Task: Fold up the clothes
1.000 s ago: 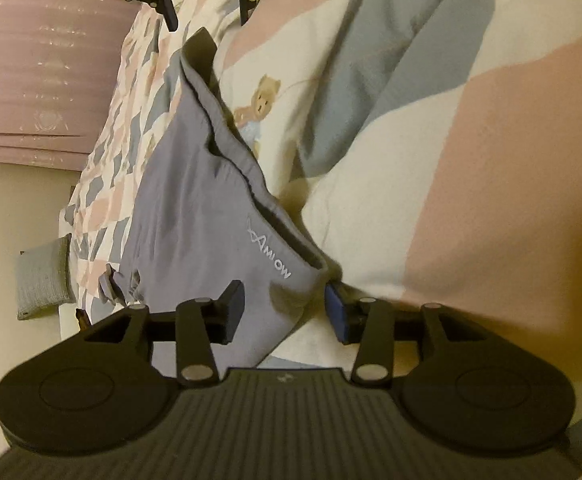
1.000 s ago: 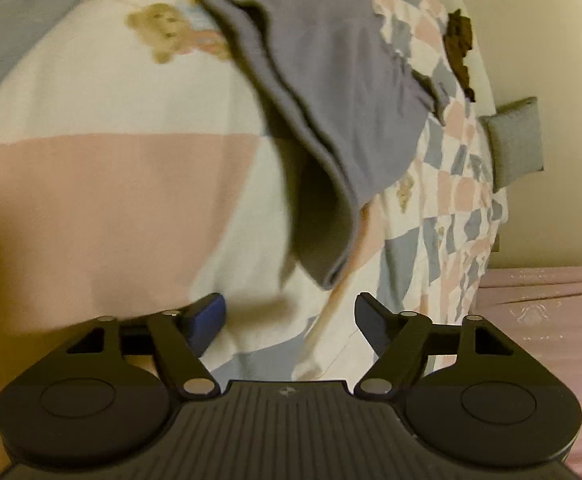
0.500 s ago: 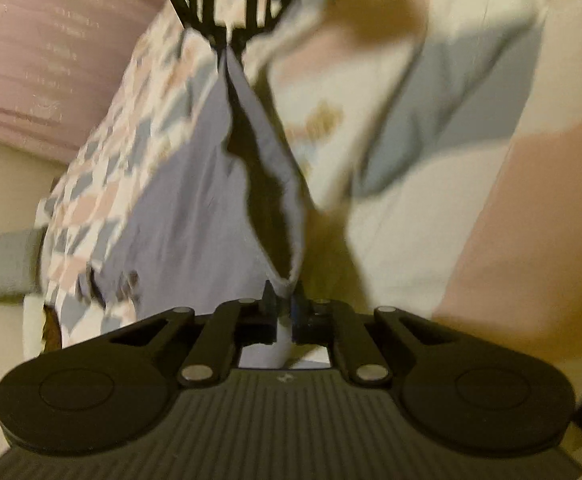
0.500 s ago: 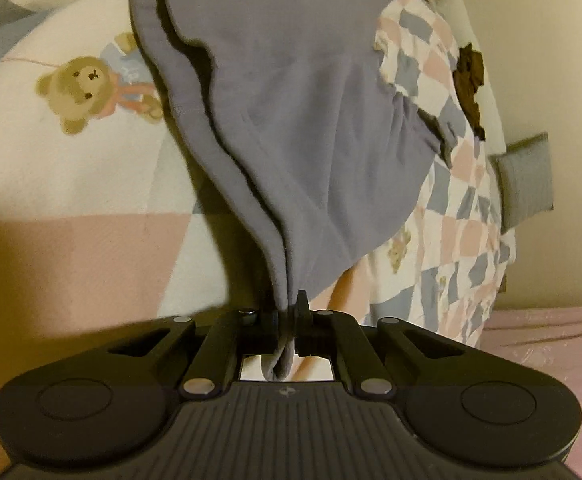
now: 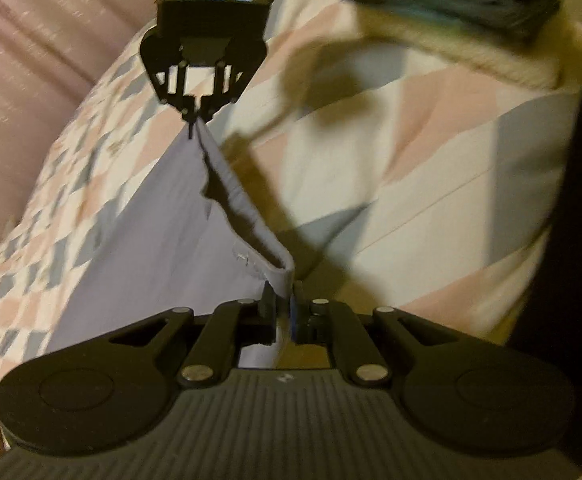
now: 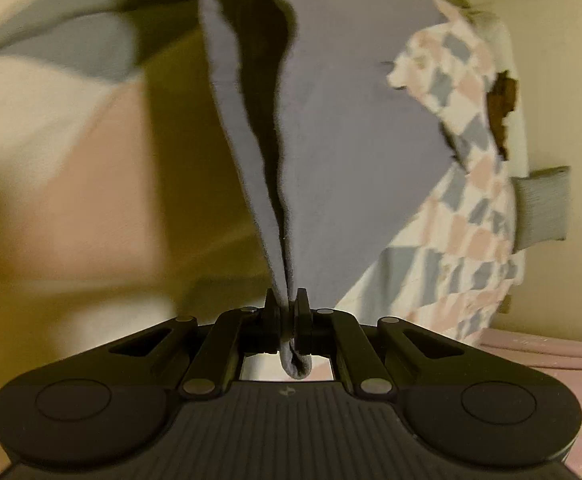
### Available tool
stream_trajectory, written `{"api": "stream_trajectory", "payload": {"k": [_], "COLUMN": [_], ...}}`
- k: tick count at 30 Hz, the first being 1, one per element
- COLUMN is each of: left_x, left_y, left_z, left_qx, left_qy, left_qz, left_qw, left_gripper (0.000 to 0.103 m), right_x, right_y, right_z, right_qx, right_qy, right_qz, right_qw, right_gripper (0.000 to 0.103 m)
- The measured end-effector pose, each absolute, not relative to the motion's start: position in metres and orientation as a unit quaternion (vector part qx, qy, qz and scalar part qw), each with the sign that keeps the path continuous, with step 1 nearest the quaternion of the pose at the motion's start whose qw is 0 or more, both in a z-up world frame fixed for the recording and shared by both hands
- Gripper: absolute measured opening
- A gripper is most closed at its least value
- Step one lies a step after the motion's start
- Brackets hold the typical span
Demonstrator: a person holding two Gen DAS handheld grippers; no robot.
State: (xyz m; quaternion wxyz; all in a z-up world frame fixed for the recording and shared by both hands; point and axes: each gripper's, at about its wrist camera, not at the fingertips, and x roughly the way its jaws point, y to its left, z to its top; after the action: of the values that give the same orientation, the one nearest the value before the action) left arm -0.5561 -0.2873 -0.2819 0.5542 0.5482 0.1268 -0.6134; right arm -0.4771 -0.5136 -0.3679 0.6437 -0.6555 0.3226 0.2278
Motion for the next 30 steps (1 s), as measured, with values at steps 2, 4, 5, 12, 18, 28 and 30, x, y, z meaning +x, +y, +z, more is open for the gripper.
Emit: {"api": "stream_trajectory", "payload": {"k": [2,4,5,12,18,28,30], "left_x": [-0.573,-0.587,-0.594,-0.622,-0.628,-0.606,-0.59], "left_y": [-0.29,-0.293,-0.294,-0.309,-0.32,-0.327,-0.324], "left_z": [-0.287,-0.292,-0.295,-0.309,-0.341,-0.31,-0.284], "left_qx": [0.545,0.541,0.54,0.528,0.536,0.498,0.469], "left_qy": [0.127,0.127,0.126,0.123,0.143,0.171,0.176], "left_qz": [-0.627,-0.638,-0.643,-0.669,-0.667,-0.67,-0.676], "left_qw": [0.543,0.532,0.528,0.508,0.498,0.523,0.54], "left_gripper": [0.003,0.003,0.003,0.003,0.004,0.036,0.036], "right_x": [-0.499,-0.52,-0.529,-0.573,-0.588,-0.581,-0.577], "right_y": [-0.514,-0.514,-0.514,-0.521,-0.53,-0.513,-0.511], "right_z": [-0.373,-0.378,-0.38,-0.386,-0.395,-0.437,-0.423], "right_qx": [-0.65,-0.643,-0.642,-0.637,-0.639,-0.692,-0.679], "right_qy": [0.338,0.352,0.358,0.388,0.404,0.414,0.434], "right_qz": [0.23,0.23,0.23,0.219,0.212,0.202,0.185], "right_qw": [0.64,0.64,0.638,0.629,0.619,0.556,0.563], "right_gripper": [0.004,0.005,0.005,0.005,0.005,0.036,0.069]}}
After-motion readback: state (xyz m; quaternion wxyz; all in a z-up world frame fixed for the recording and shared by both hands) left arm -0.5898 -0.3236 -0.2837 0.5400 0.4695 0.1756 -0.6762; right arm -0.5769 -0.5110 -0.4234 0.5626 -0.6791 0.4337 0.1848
